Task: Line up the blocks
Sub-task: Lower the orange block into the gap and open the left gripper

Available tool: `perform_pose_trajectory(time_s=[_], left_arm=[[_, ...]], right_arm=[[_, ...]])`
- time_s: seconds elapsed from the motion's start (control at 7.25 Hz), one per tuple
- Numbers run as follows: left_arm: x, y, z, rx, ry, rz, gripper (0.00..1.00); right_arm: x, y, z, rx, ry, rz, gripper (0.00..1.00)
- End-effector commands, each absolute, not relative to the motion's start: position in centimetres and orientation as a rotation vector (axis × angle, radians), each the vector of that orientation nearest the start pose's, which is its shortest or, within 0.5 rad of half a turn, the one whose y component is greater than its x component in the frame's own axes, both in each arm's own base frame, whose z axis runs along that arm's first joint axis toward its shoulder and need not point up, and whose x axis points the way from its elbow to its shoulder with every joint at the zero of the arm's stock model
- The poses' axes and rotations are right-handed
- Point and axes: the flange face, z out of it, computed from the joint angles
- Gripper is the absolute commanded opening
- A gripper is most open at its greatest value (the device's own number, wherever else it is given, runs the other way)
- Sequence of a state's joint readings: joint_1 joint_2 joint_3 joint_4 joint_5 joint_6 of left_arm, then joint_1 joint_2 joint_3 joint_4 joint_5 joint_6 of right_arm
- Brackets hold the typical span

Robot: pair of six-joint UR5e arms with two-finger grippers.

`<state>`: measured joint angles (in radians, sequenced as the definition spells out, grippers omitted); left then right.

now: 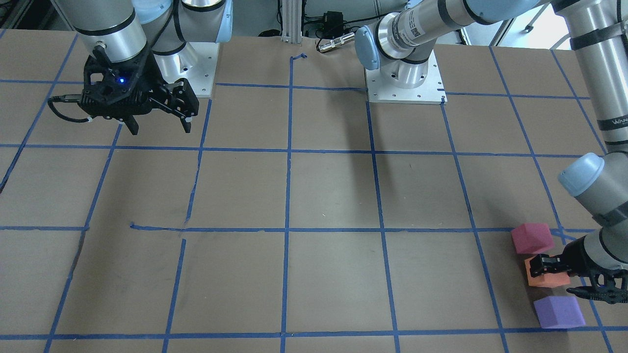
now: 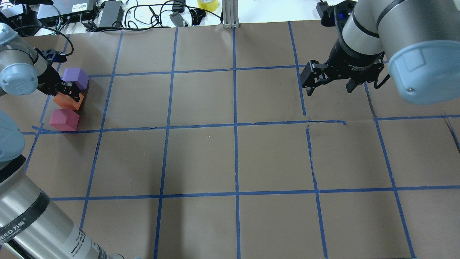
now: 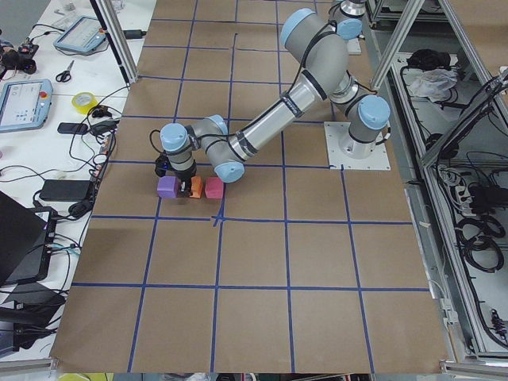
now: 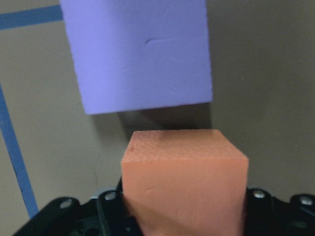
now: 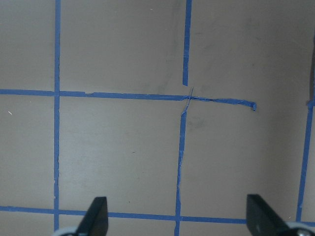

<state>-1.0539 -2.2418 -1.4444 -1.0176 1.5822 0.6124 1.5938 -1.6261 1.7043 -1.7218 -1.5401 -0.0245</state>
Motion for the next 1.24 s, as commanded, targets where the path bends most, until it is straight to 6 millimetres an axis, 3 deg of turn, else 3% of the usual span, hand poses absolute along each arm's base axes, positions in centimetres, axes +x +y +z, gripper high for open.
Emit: perform_pose_trajectory(time_s=[0.0, 0.55, 1.1], left_arm=[[23.3, -67.3, 19.1, 0.137, 3.128, -0.004, 0.0], [23.3, -67.5, 19.0, 0.167, 3.114, -0.054, 0.0], [22.6, -66.6, 17.5, 0.182, 3.116, -0.089, 0.0]], right_arm=[[14.7, -47.1, 46.4, -0.08, 3.108, -0.115, 1.0], [14.5, -47.0, 46.3, -0.082, 3.14, -0.104, 1.0], [14.1, -46.7, 45.9, -0.082, 3.165, -0.051, 1.0]])
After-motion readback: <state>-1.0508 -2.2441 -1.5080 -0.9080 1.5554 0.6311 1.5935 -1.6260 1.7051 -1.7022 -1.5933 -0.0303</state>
